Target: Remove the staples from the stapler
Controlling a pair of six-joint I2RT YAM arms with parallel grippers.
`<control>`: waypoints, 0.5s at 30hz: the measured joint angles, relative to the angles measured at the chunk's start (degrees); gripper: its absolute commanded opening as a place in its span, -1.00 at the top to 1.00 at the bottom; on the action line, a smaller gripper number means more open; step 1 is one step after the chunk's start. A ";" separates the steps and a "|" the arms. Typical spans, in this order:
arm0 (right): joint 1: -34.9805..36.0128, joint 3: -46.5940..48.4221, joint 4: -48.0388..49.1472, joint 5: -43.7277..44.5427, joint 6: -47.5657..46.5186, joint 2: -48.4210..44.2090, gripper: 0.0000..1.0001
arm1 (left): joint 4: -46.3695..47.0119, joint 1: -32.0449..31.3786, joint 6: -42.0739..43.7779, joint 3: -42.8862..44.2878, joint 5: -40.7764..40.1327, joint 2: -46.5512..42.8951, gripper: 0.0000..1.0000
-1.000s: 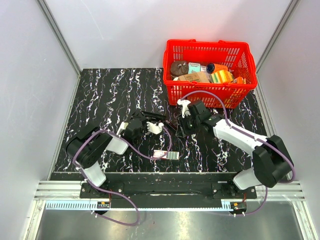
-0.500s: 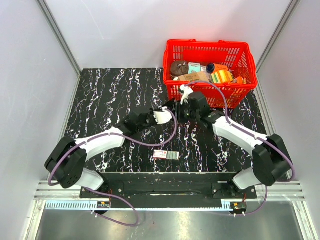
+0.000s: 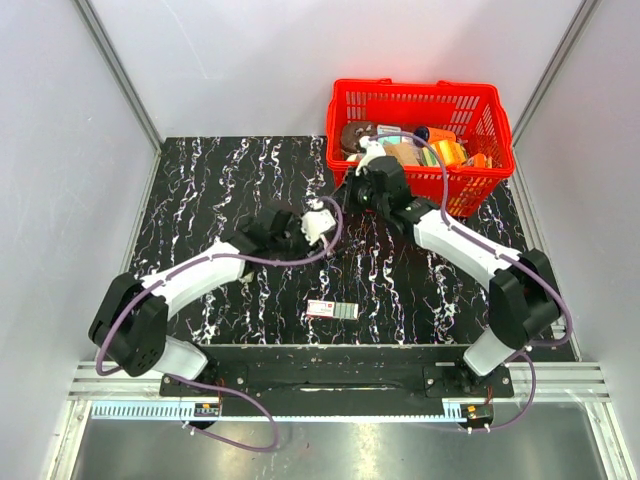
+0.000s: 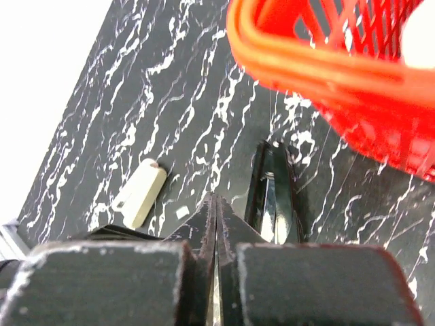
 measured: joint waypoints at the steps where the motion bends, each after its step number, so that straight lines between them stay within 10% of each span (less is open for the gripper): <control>1: 0.00 1.09 0.09 0.61 -0.63 0.46 1.00 | -1.18 1.46 -0.96 0.66 1.62 -0.04 0.01; 12: 1.03 9.09 -3.54 6.40 -8.48 9.73 1.00 | -4.66 17.51 -6.01 2.80 7.98 -5.92 0.01; 15: 2.01 8.83 -5.31 7.76 -9.70 10.32 0.65 | -5.38 18.67 -6.23 2.36 9.11 -7.43 0.00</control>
